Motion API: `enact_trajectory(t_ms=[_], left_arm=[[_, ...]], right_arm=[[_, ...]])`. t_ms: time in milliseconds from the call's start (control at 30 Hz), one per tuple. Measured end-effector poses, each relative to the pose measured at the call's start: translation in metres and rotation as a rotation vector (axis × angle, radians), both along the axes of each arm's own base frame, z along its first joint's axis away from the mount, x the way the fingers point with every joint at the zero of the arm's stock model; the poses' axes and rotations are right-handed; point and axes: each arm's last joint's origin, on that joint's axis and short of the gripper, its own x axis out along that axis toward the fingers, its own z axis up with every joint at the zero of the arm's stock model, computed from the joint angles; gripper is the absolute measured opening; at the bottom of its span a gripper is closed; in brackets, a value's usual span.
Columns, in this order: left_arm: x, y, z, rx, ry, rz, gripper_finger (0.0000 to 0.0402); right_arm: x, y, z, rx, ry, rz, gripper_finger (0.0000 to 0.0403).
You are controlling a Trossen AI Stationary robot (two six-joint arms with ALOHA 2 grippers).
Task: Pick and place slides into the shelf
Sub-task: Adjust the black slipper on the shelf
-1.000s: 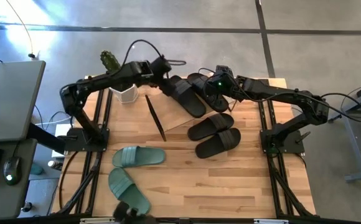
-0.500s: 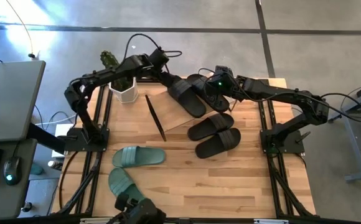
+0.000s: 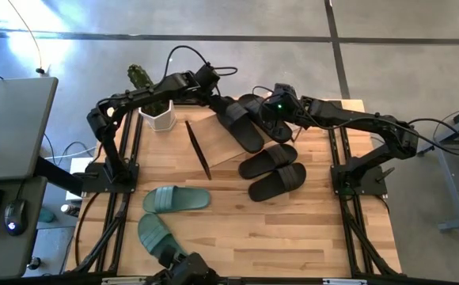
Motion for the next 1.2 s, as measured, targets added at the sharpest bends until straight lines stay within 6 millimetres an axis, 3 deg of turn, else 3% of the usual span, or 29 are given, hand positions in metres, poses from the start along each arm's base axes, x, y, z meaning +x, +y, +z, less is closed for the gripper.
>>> enact_trajectory(t_ms=[400,933,1200], left_arm=[[0.009,0.001,-0.007,-0.016,-0.032,-0.037,0.0165],[0.012,0.005,-0.003,0.028,-0.076,-0.032,0.0165],[0.012,0.005,-0.004,0.026,-0.072,-0.031,0.0165]], right_arm=[[-0.003,0.007,-0.001,-0.052,-0.009,-0.215,0.0],[0.001,0.018,-0.008,-0.002,0.016,-0.199,0.0001],[0.001,0.019,-0.008,0.017,0.007,-0.195,0.0031]])
